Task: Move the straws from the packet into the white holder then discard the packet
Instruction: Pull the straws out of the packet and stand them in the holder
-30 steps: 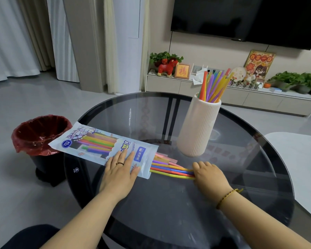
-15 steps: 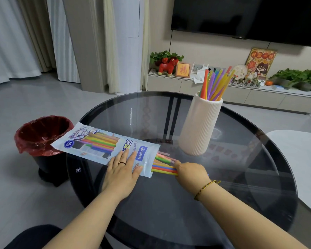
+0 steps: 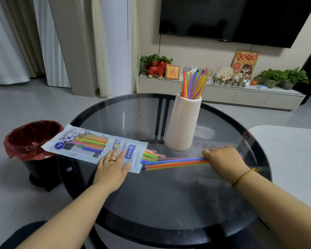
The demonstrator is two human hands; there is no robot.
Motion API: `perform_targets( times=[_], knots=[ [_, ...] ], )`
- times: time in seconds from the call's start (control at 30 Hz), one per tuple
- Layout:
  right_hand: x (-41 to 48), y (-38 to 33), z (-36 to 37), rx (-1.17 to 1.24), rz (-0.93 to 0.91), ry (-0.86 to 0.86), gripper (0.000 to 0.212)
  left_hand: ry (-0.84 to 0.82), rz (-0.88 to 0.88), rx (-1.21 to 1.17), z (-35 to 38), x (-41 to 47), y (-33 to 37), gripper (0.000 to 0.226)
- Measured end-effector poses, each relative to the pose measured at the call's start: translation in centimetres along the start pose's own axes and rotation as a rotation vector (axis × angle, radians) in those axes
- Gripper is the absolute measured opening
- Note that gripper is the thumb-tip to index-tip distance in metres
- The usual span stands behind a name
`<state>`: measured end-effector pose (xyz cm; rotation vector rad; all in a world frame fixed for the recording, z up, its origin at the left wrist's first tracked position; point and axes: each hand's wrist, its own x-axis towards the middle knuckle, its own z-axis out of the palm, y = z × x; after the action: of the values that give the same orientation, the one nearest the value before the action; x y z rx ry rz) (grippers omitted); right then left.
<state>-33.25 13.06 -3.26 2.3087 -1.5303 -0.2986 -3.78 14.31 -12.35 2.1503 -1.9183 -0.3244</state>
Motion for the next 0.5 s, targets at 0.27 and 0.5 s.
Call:
perform_targets(
  times=[0.27, 0.5],
  knots=[
    [-1.7, 3.2, -4.7, -0.160, -0.040, 0.099, 0.023, 0.181, 0.194, -0.565, -3.9, -2.4, 5.6, 0.043],
    [-0.5, -0.1, -7.7, -0.192, -0.174, 0.150, 0.018, -0.192, 0.316, -0.510, -4.3, -4.5, 11.0, 0.063]
  ],
)
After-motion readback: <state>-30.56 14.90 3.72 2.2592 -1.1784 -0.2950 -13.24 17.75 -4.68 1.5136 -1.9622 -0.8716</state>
